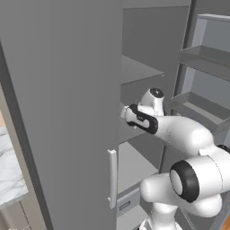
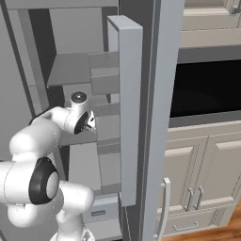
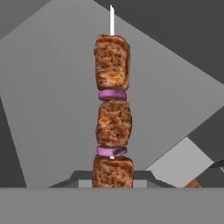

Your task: Store the kebab skewer in the freezer for long-term storage. Close the freezer door after placing the cooked food.

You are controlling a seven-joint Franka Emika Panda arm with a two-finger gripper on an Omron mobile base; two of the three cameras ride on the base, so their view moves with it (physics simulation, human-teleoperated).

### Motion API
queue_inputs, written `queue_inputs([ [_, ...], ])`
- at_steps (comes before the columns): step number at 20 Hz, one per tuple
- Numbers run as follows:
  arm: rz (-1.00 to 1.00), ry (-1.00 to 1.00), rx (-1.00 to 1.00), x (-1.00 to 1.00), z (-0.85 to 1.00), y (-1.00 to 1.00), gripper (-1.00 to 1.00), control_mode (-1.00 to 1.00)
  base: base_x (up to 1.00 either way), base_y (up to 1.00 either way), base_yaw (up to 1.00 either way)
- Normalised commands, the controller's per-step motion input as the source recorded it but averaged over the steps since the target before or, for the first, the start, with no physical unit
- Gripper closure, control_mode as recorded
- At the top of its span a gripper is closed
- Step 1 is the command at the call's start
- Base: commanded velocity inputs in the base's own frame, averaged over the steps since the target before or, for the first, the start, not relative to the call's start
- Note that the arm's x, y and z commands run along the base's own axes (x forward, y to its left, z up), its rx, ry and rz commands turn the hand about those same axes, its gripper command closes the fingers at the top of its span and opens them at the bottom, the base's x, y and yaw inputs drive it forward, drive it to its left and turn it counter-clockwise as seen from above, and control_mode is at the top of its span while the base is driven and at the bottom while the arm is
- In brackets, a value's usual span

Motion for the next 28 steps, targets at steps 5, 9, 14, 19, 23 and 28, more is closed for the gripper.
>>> queue_inputs([
  [5,0.0,0.0,0.0,0.2,-0.26,0.01,1.0,-1.0,0.0,0.0,0.0],
  [9,0.0,0.0,0.0,0.22,-0.27,0.0,1.0,-1.0,0.0,0.0,0.0],
  [14,0.0,0.0,0.0,0.16,-0.22,0.01,1.0,-1.0,0.0,0.0,0.0],
  [19,0.0,0.0,0.0,0.19,-0.05,0.0,1.0,-1.0,0.0,0.0,0.0],
  [23,0.0,0.0,0.0,0.26,-0.02,0.0,1.0,-1.0,0.0,0.0,0.0],
  [28,0.0,0.0,0.0,0.26,-0.01,0.0,1.0,-1.0,0.0,0.0,0.0],
])
